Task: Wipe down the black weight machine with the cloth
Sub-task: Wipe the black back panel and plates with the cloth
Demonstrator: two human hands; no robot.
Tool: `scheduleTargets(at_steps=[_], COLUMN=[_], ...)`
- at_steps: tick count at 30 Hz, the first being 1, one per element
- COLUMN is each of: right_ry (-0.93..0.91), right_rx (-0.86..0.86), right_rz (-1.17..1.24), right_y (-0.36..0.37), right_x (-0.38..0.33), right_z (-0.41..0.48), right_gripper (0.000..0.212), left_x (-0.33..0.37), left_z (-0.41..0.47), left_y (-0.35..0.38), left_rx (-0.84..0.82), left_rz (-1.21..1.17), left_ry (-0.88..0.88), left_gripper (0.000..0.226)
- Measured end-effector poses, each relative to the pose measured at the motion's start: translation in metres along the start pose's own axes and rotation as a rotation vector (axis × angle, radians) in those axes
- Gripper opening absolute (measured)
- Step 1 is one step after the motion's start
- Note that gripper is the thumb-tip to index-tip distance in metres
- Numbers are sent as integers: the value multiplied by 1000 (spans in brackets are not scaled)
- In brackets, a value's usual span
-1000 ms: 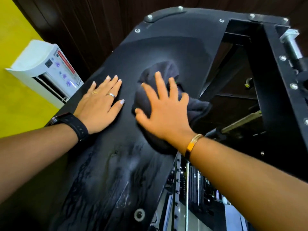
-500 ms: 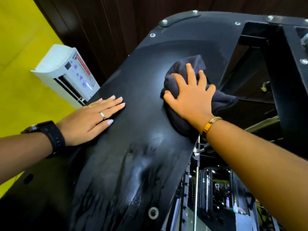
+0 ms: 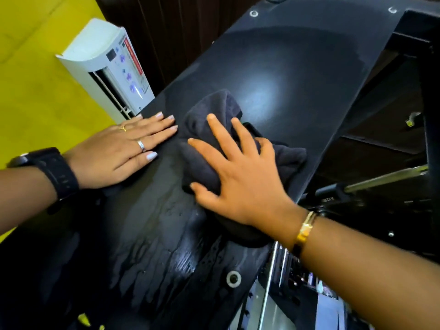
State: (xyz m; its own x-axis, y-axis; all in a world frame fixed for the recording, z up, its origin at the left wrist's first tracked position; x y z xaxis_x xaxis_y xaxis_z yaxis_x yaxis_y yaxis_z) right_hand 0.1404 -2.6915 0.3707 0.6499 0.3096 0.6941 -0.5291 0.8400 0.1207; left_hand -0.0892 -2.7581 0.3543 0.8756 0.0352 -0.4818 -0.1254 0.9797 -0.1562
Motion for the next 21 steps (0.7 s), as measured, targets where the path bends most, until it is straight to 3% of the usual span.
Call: scheduleTargets(at_steps=[3, 6, 12, 15, 21], right_ry=[-25, 102, 346, 265, -64], right_rx=[-18, -28, -34, -41, -34], right_rz=[-57, -96, -95, -69, -18], right_y=[-1, 2, 14, 14, 3], right_x=[36, 64, 39, 11, -2], right_z=[5, 27, 61, 53, 3], right_gripper=[69, 69, 72, 75, 70], left_x=[3, 5, 6, 8, 15], left_z=[-3, -4, -6, -7, -12], left_y=[-1, -2, -3, -4, -3], left_rx=[1, 21, 21, 17, -2], left_rz=[-2, 2, 25, 28, 14], left_ry=[-11, -7, -5, -6, -8], left_gripper=[53, 53, 55, 56, 57])
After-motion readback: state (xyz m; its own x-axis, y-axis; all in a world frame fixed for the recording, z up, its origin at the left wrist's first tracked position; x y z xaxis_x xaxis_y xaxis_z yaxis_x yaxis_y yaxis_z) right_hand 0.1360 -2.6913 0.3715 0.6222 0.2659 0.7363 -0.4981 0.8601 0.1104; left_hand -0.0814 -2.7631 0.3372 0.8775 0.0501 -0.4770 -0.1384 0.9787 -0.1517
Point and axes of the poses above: each hand's wrist, its own z-axis towards the middle knuckle, its own y-axis out of the palm, x = y × z, the point moved 3 cm from there along z, towards the middle knuckle, and after that the axes turned 4 degrees about -z, right-handed, at the moved point
